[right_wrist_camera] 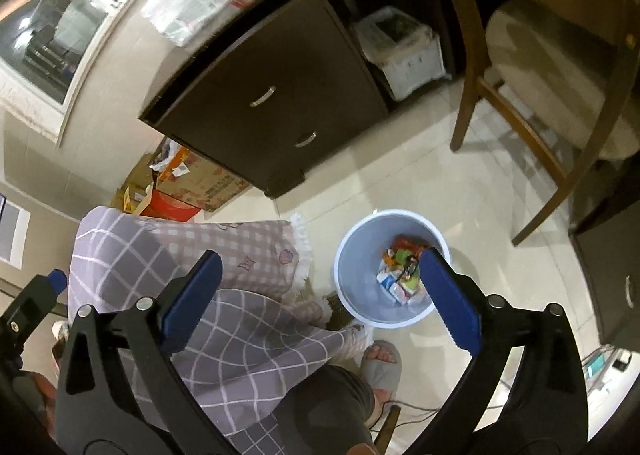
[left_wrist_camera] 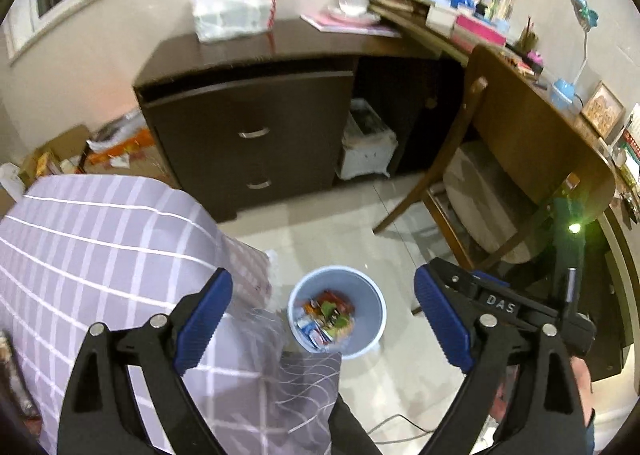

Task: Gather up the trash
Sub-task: 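Bring both empty tools back over the table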

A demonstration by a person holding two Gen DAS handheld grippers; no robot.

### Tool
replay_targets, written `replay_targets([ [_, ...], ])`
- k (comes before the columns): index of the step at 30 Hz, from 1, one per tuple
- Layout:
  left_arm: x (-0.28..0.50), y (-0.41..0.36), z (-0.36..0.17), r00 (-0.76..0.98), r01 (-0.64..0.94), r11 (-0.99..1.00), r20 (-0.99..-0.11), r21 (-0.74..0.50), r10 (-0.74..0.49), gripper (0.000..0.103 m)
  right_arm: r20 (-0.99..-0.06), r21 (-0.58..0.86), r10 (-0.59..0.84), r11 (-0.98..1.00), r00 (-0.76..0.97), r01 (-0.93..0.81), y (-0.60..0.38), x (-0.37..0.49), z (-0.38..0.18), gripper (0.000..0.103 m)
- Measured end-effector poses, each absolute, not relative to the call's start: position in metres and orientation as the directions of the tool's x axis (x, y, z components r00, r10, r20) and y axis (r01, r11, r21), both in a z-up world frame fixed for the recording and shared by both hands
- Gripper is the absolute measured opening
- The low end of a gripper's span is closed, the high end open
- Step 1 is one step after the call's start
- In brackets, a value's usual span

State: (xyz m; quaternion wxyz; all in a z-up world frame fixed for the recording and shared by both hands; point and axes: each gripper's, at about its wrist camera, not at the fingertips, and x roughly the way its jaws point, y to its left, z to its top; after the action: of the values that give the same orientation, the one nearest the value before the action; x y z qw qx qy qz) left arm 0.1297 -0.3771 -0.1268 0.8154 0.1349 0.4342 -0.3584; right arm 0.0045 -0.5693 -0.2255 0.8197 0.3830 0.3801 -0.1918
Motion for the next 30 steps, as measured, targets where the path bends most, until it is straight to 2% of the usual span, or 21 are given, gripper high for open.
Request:
replay_targets([
  [7, 0.111, -0.327, -0.090, 0.453, 0.674, 0.734, -0.737, -0.084, -0.501, 0.092, -0.699, 0.455, -0.056, 0.735, 0.713, 0.503, -0.512, 0.001, -0.154, 0.097],
  [14, 0.099, -0.250, -0.060, 0.558, 0.598, 0.796, -0.663, -0.094, -0.499, 0.094, -0.649, 0.423, 0.012, 0.836, 0.760, 0.348, -0.434, 0.021, -0.103, 0.097],
  [19, 0.099, -0.183, -0.047, 0.645, 0.498, 0.862, -0.627, -0.089, -0.437, 0.094, -0.642, 0.398, 0.079, 0.884, 0.763, 0.244, -0.377, 0.046, -0.088, 0.097],
  [24, 0.099, -0.103, -0.045, 0.726, 0.354, 0.932, -0.607, -0.075, -0.324, 0.094, -0.652, 0.372, 0.156, 0.918, 0.742, 0.135, -0.315, 0.067, -0.083, 0.097],
  [30, 0.096, -0.008, -0.059, 0.761, 0.169, 0.981, -0.620, -0.099, -0.193, 0.095, -0.677, 0.316, 0.250, 0.948, 0.692, -0.033, -0.234, 0.092, -0.081, 0.097],
])
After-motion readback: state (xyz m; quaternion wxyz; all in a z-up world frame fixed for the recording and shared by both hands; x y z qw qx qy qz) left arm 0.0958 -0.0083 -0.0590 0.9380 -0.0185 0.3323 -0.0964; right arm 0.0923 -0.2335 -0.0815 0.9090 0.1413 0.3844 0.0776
